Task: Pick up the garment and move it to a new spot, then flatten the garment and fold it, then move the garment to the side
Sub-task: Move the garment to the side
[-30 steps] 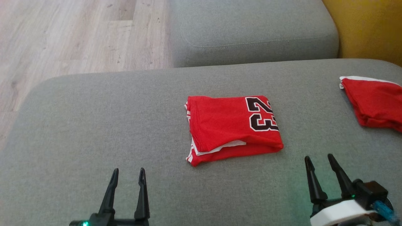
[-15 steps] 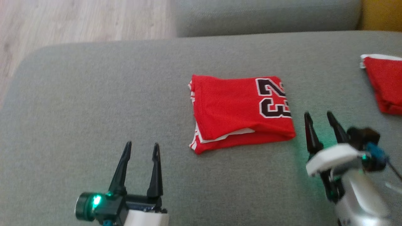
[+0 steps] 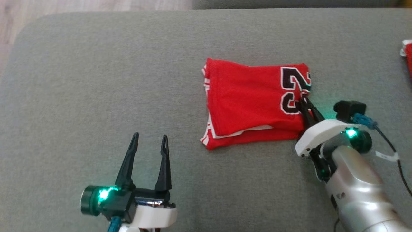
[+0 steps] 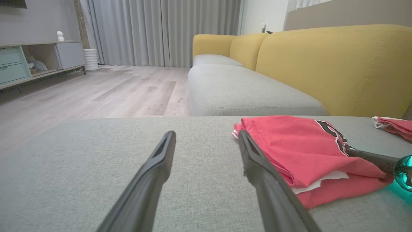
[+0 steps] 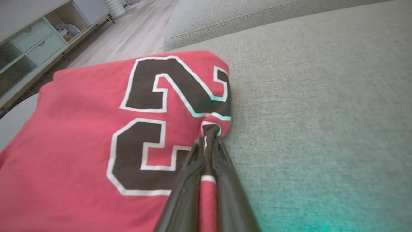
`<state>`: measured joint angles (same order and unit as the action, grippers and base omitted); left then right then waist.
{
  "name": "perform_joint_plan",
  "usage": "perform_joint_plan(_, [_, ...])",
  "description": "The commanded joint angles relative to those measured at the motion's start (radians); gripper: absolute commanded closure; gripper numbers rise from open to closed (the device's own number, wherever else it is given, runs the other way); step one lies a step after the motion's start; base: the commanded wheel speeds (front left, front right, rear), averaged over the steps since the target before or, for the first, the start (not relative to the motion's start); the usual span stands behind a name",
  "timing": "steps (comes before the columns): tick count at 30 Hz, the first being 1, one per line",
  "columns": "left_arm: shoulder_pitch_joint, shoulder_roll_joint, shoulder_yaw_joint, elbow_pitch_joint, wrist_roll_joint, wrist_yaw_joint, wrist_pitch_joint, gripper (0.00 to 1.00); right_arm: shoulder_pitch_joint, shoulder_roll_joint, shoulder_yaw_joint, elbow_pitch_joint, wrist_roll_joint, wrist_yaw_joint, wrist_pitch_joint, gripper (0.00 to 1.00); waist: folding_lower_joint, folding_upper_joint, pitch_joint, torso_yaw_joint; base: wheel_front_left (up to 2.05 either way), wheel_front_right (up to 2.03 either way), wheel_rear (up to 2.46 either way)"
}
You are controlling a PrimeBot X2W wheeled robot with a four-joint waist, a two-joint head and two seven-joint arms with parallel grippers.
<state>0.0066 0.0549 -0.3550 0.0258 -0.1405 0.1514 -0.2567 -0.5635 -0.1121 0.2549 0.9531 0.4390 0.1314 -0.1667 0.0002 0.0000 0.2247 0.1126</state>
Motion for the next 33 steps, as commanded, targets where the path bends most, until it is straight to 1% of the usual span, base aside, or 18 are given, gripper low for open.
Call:
perform_joint_plan(1, [-0.033,-0.005,0.028,-0.031,0.01,0.005,-0.005,0.0,-0.024,0.005,0.046,-0.013,0.011,-0.001,-0.022,1.0,-0.0002,0.0,0.009,-0.027,0.0,0.0,0.0])
perform_joint_plan(3, [-0.038,-0.005,0.031,-0.033,0.011,0.004,-0.005,0.0,-0.044,-0.015,0.073,-0.021,0.018,-0.001,-0.042,1.0,-0.0002,0.0,0.018,-0.055,0.0,0.0,0.0])
perform_joint_plan(6, [-0.047,-0.005,0.036,-0.036,0.015,0.0,-0.005,0.0,-0.084,-0.069,0.105,-0.035,0.006,-0.001,-0.061,1.0,-0.0002,0.0,0.038,-0.103,0.0,0.0,0.0])
perform_joint_plan(11, [-0.072,-0.005,0.045,-0.041,0.027,-0.006,-0.005,0.0,-0.168,-0.184,0.125,-0.063,-0.031,-0.001,-0.07,1.0,-0.0002,0.0,0.086,-0.18,0.0,0.0,0.0])
perform_joint_plan(14, [-0.093,-0.005,0.049,-0.043,0.039,-0.013,-0.005,0.0,-0.222,-0.26,0.116,-0.085,-0.048,-0.001,-0.064,1.0,-0.0002,0.0,0.123,-0.215,0.0,0.0,0.0])
perform_joint_plan(18, [-0.123,-0.005,0.054,-0.045,0.05,-0.019,-0.005,0.0,-0.279,-0.354,0.085,-0.108,-0.067,-0.001,-0.043,1.0,-0.0002,0.0,0.161,-0.241,0.0,0.0,0.0])
perform_joint_plan(22, [-0.142,-0.005,0.052,-0.048,0.056,-0.024,-0.005,0.0,-0.317,-0.443,0.035,-0.129,-0.096,-0.001,-0.016,1.0,-0.0002,0.0,0.19,-0.249,0.0,0.0,0.0])
perform_joint_plan(24, [-0.15,-0.005,0.051,-0.049,0.059,-0.025,-0.005,0.0,-0.327,-0.478,0.004,-0.14,-0.111,-0.001,0.001,1.0,-0.0002,0.0,0.203,-0.249,0.0,0.0,0.0])
perform_joint_plan(25, [-0.15,-0.005,0.051,-0.049,0.059,-0.025,-0.005,0.0,-0.327,-0.478,0.004,-0.14,-0.111,-0.001,0.001,1.0,-0.0002,0.0,0.203,-0.249,0.0,0.0,0.0])
perform_joint_plan(26, [-0.154,-0.005,0.051,-0.049,0.06,-0.026,-0.005,0.0,-0.329,-0.496,-0.012,-0.143,-0.118,-0.001,0.011,1.0,-0.0002,0.0,0.207,-0.248,0.0,0.0,0.0])
perform_joint_plan(27, [-0.158,-0.005,0.051,-0.048,0.061,-0.028,-0.005,0.0,-0.329,-0.512,-0.026,-0.145,-0.127,-0.001,0.021,0.98,-0.0002,0.0,0.211,-0.246,0.0,0.0,0.0])
perform_joint_plan(28, [-0.161,-0.005,0.052,-0.047,0.06,-0.029,-0.005,0.0,-0.329,-0.524,-0.041,-0.147,-0.136,-0.001,0.034,0.59,-0.0002,0.0,0.212,-0.244,0.0,0.0,0.0])
perform_joint_plan(29, [-0.163,-0.005,0.054,-0.044,0.06,-0.031,-0.005,0.0,-0.33,-0.534,-0.056,-0.148,-0.148,-0.001,0.049,0.02,-0.0002,0.0,0.213,-0.241,0.0,0.0,0.0])
perform_joint_plan(30, [-0.166,-0.005,0.055,-0.042,0.059,-0.032,-0.005,0.0,-0.329,-0.543,-0.072,-0.148,-0.165,-0.001,0.06,0.0,-0.0002,0.0,0.211,-0.238,0.0,0.0,0.0])
perform_joint_plan(33, [-0.17,-0.005,0.06,-0.037,0.056,-0.03,-0.005,0.0,-0.321,-0.541,-0.127,-0.152,-0.23,-0.001,0.08,0.0,-0.0002,0.0,0.191,-0.225,0.0,0.0,0.0])
